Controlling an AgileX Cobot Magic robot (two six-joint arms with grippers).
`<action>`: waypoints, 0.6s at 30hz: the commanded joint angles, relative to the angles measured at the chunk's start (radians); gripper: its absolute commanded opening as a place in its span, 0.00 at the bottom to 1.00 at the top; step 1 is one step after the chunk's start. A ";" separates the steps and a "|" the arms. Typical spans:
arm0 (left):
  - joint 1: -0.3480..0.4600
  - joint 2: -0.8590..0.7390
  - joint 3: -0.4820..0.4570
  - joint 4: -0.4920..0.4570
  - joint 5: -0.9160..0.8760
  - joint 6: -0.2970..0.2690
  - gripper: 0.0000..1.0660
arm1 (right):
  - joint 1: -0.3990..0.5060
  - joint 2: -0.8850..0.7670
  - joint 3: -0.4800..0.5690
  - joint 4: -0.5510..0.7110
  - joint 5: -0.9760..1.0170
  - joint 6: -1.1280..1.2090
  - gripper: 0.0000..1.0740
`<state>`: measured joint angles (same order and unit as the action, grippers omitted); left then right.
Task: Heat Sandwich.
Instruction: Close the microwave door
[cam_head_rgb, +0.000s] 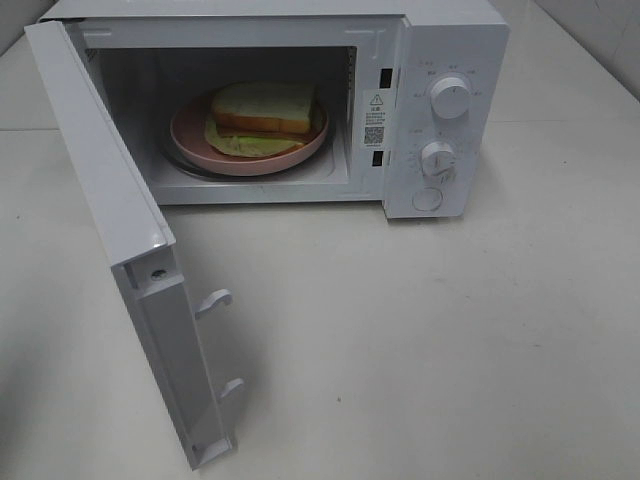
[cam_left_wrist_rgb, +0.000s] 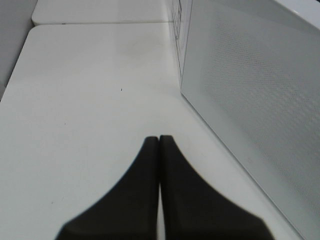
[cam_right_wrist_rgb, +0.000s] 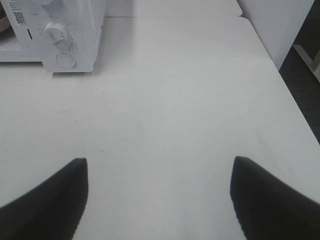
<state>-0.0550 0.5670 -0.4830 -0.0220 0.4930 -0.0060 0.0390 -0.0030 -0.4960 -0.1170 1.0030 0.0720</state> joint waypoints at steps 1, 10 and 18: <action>0.002 0.041 0.062 0.006 -0.196 -0.001 0.00 | -0.004 -0.029 0.001 -0.003 -0.006 -0.010 0.70; 0.002 0.178 0.202 0.016 -0.595 -0.001 0.00 | -0.004 -0.029 0.001 -0.003 -0.006 -0.010 0.70; 0.002 0.369 0.227 0.094 -0.873 -0.013 0.00 | -0.004 -0.029 0.001 -0.003 -0.006 -0.010 0.70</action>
<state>-0.0550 0.9090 -0.2570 0.0480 -0.3080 -0.0070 0.0390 -0.0030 -0.4960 -0.1170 1.0030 0.0720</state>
